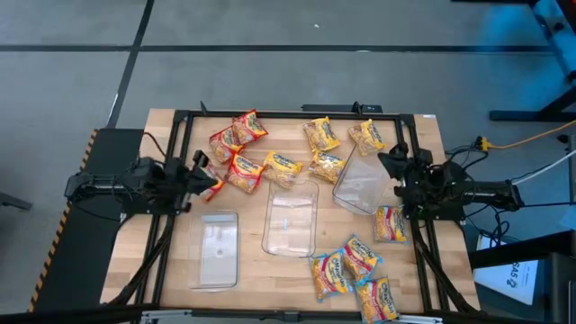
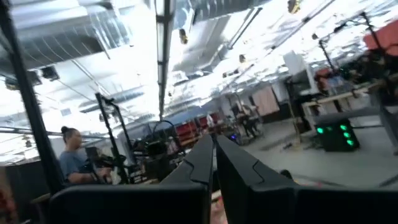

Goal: Sort Maruchan noodles
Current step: Put the yellow noodle pack into the right transparent bin

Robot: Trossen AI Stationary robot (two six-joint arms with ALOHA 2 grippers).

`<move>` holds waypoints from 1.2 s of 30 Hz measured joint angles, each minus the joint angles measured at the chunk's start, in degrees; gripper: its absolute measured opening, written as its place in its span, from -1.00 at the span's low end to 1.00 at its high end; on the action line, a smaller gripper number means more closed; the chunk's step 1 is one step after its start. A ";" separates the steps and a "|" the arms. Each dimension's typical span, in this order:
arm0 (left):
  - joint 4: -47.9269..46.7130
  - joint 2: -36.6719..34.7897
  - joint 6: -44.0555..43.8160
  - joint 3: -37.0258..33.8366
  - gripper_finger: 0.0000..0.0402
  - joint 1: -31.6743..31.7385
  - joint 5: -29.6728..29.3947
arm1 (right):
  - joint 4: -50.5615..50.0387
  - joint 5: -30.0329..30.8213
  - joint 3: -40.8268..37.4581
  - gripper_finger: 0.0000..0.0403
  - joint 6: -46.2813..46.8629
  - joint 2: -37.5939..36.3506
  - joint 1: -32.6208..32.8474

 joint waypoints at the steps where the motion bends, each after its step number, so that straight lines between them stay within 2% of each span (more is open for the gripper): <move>1: 1.78 0.00 -2.29 0.00 -1.00 0.00 0.86 | 0.52 -0.63 0.00 -0.89 -0.02 0.02 0.00; 3: 6.16 0.00 -4.76 0.00 -1.00 0.00 0.89 | 1.73 -0.99 0.00 -0.89 0.02 0.00 0.00; 5: 8.72 -0.04 -5.23 0.00 -1.00 0.00 -1.96 | 2.43 0.25 0.01 -0.89 1.26 0.02 0.00; 10: 7.54 0.00 -5.36 0.00 -1.00 0.00 -17.56 | 1.83 5.64 3.19 -0.89 1.29 1.43 0.00; 13: 5.48 0.00 -5.38 0.00 -1.00 0.02 -22.39 | 1.80 9.03 7.27 -0.89 -3.76 3.89 0.00; 16: 4.95 0.00 -5.38 0.00 -1.00 0.02 -24.11 | 1.43 13.85 12.68 -0.89 -11.84 7.78 -0.01; 19: 4.63 0.00 -5.38 0.00 -1.00 0.02 -24.39 | -3.87 20.32 19.31 -0.89 -17.71 13.06 0.00; 24: 4.61 0.00 -5.38 0.00 -1.00 0.01 -24.60 | -15.32 32.51 30.60 -0.89 -20.24 24.48 -0.01; 30: 4.59 0.00 -5.36 0.00 -1.00 0.02 -27.53 | -25.21 51.06 44.14 -0.89 -23.69 37.10 -0.02; 33: 4.56 0.00 -5.38 0.00 -1.00 0.00 -27.62 | -30.77 53.61 49.86 -0.89 -24.42 41.09 -1.69; 36: 4.54 0.00 -5.37 0.00 -1.00 0.00 -27.62 | -35.06 51.32 53.45 -0.89 -23.75 44.11 -5.74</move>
